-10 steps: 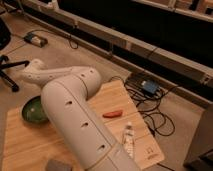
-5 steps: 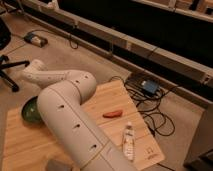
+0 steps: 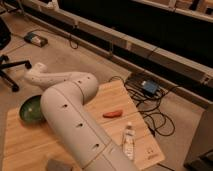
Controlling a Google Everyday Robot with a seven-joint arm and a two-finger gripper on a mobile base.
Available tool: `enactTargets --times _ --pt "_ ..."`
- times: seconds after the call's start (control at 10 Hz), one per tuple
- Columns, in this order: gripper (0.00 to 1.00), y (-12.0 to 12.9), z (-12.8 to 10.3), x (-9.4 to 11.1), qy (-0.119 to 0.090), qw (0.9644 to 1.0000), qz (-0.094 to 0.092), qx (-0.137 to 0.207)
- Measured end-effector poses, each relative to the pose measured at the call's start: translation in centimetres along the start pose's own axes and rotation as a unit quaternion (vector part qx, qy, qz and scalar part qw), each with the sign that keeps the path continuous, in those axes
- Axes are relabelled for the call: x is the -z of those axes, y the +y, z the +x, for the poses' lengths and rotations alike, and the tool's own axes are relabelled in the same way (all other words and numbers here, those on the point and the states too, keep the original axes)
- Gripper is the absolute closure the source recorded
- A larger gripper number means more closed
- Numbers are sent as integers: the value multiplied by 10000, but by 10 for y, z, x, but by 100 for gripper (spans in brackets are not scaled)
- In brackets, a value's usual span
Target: Push the ceramic bowl across the table
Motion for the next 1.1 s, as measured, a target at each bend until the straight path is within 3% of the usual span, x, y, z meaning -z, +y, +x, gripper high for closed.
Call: enactTargets --times 0.3,0.5,1.1 --pt "20 14 -12 -6 -51 9998 39 182" --pt "20 13 -8 -7 -88 9996 62 264" --pt "20 8 -35 10 -178 9962 153 842"
